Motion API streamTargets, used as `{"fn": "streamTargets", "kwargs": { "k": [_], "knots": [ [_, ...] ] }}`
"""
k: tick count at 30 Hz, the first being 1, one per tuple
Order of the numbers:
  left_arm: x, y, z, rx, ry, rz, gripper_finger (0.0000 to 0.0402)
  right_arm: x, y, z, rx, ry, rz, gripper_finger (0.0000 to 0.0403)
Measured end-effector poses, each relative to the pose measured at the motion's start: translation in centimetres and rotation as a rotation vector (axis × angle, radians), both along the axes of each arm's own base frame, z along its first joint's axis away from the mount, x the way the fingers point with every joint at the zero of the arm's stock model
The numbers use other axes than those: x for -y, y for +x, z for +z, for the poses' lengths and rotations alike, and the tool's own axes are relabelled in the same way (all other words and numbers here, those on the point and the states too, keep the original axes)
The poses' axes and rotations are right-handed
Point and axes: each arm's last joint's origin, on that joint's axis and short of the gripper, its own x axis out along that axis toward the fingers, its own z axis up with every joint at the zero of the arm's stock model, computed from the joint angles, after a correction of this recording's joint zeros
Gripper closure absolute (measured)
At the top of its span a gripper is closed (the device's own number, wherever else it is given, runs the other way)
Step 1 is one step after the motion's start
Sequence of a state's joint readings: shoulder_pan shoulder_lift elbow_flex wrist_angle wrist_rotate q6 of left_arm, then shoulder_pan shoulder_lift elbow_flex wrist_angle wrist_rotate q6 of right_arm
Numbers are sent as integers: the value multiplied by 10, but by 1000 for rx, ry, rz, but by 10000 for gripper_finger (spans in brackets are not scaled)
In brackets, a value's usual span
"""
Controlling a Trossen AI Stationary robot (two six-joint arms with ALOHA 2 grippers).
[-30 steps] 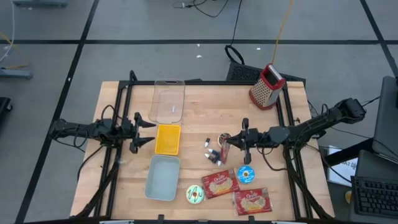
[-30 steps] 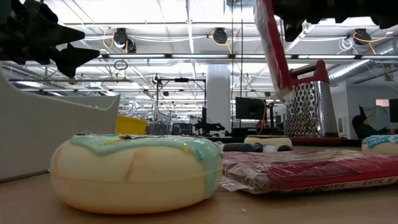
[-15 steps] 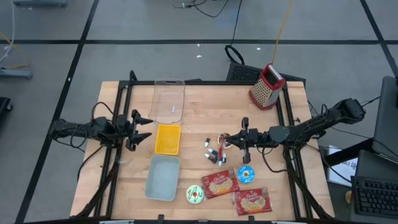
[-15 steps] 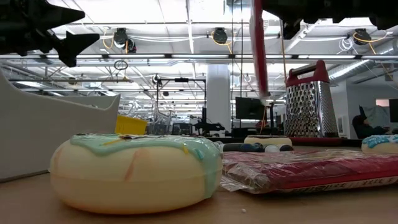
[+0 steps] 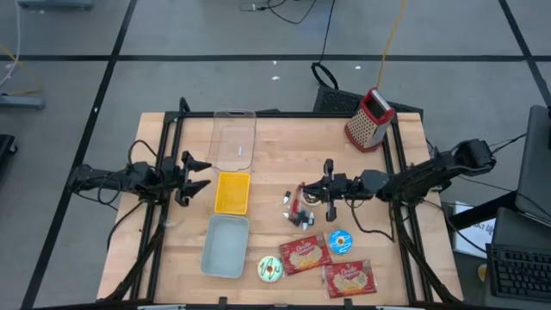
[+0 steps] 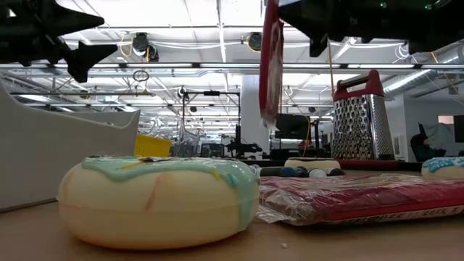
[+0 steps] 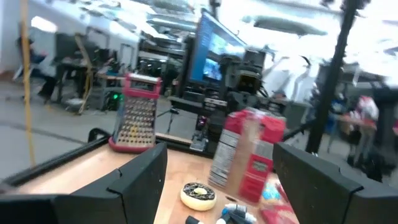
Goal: Pick & Place Food Item
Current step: Put the top right red popcorn bag into the white bin
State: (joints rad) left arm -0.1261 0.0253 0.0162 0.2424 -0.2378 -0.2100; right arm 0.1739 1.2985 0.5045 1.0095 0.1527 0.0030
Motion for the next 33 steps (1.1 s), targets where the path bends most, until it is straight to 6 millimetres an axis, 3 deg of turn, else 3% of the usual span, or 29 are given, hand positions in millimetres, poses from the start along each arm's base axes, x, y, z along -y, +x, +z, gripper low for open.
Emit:
{"fn": "streamTargets", "kwargs": {
  "k": [9,17,27,33],
  "knots": [
    [3,15,2,22,-223,-80,105,12,3,0,21,-115,-43,403],
    [15,50,9,2,-108,-98,105,28,3,7,78,-162,-149,403],
    [44,149,48,-172,191,-4,105,41,2,7,41,-121,-421,403],
    [54,214,60,-341,387,223,105,42,2,6,34,-110,-453,403]
  ]
}}
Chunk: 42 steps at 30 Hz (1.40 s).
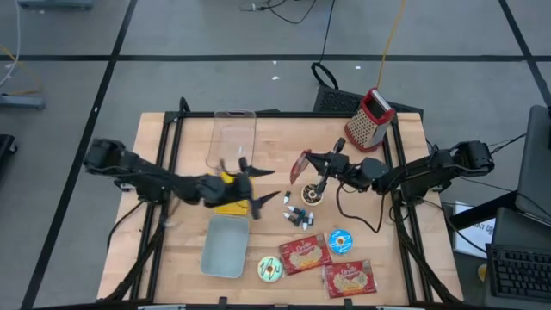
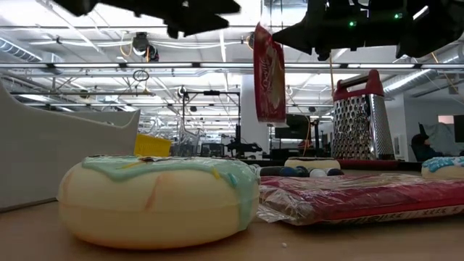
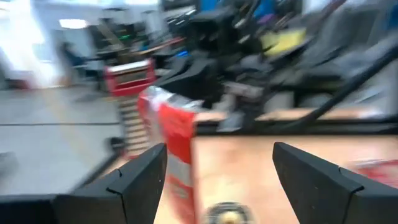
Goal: Pick & Place Food Item
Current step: Put the top right red popcorn bag into the white bin
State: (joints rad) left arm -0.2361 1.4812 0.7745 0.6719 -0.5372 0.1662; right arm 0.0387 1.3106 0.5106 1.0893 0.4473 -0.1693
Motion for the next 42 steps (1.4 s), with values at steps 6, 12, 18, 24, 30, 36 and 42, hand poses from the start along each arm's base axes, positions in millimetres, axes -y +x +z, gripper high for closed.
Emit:
{"fn": "streamTargets", "kwargs": {
  "k": [6,12,18,24,30,36,42],
  "knots": [
    [3,42,2,-108,163,190,105,0,0,0,0,3,1,403],
    [7,61,14,-56,109,226,105,0,0,0,-1,3,0,403],
    [-1,65,13,-39,-41,261,105,0,0,0,2,8,1,403],
    [-12,66,8,-39,-137,292,105,0,0,0,7,22,4,403],
    [-12,66,11,-26,-117,284,125,0,0,-1,0,20,3,403],
    [-13,67,10,-6,-169,263,221,0,0,-1,-1,17,3,403],
    [-15,67,11,6,-198,252,316,0,0,-1,-2,17,2,403]
  ]
}}
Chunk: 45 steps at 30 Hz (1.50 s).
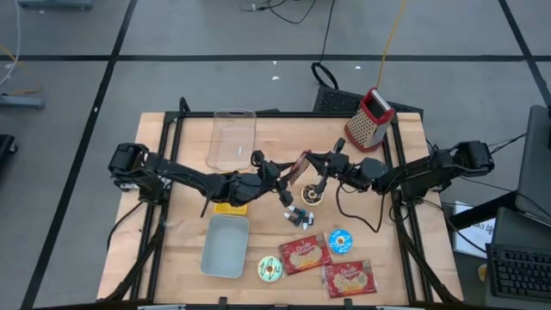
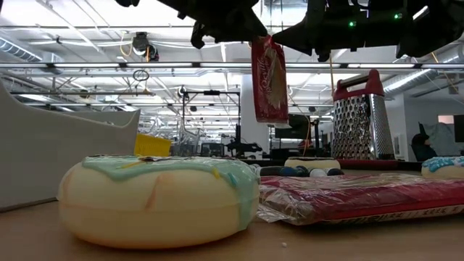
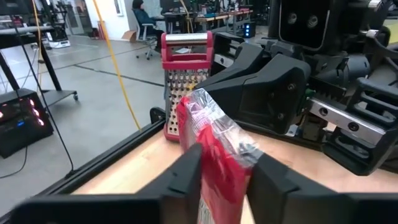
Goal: Pick & Place Food Item
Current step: Put the top right red popcorn bag into the white bin
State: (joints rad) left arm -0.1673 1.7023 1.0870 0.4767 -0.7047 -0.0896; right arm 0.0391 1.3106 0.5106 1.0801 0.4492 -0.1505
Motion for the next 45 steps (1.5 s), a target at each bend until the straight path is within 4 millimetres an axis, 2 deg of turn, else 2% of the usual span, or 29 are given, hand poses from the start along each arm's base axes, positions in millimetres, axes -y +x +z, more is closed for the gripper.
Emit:
{"fn": "streamTargets", "kwargs": {
  "k": [7,11,15,20,24,29,33,38,45],
  "knots": [
    [0,0,0,-30,49,-5,394,0,0,-1,-7,0,0,403],
    [2,-3,6,-41,100,-11,399,0,0,-1,-13,-1,3,403],
    [5,-17,26,-44,133,-2,400,-1,1,-1,-6,25,27,393],
    [7,-48,53,-81,101,20,400,-2,0,1,3,29,102,339],
    [14,-74,62,-151,70,28,401,-3,-6,8,17,36,118,277],
    [35,-110,73,-187,0,-47,401,-2,-13,12,-21,61,119,213],
    [56,-136,73,-220,-76,-117,401,-2,-16,14,-39,55,117,186],
    [84,-168,74,-205,-143,-177,401,-2,-16,14,-38,54,116,180],
    [128,-198,70,-183,-154,-316,401,-2,-16,14,-37,52,116,191]
  ]
}}
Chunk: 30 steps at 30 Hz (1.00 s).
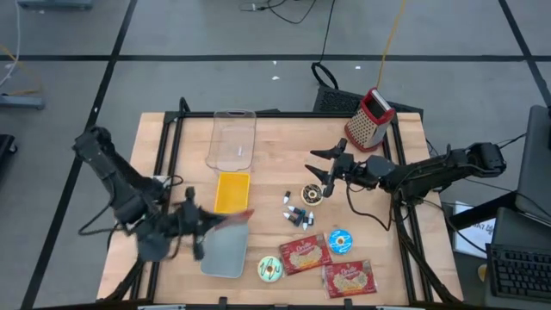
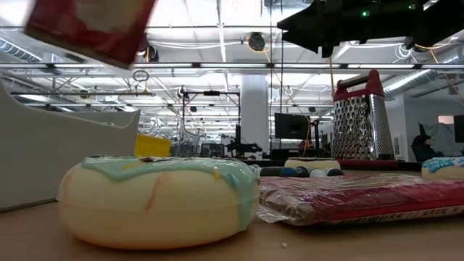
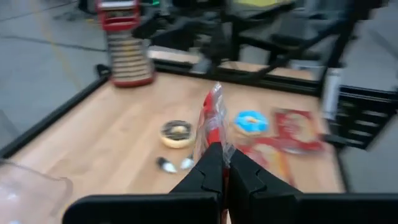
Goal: Pick & Place Food Item
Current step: Put the top right red popcorn bag into the white bin
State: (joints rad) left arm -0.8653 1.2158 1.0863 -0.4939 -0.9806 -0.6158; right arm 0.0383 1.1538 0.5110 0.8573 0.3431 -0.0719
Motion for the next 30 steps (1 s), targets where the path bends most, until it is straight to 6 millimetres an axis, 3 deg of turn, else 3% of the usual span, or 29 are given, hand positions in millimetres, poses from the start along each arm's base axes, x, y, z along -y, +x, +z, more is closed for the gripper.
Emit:
{"fn": "streamTargets", "kwargs": {
  "k": [8,15,30],
  "knots": [
    [36,-14,-44,-3,-65,4,401,0,0,0,1,0,0,193],
    [51,-15,-76,34,-114,14,401,0,0,0,5,0,0,193],
    [58,-19,-80,1,-336,-6,402,0,0,0,-1,0,0,193]
  ]
}}
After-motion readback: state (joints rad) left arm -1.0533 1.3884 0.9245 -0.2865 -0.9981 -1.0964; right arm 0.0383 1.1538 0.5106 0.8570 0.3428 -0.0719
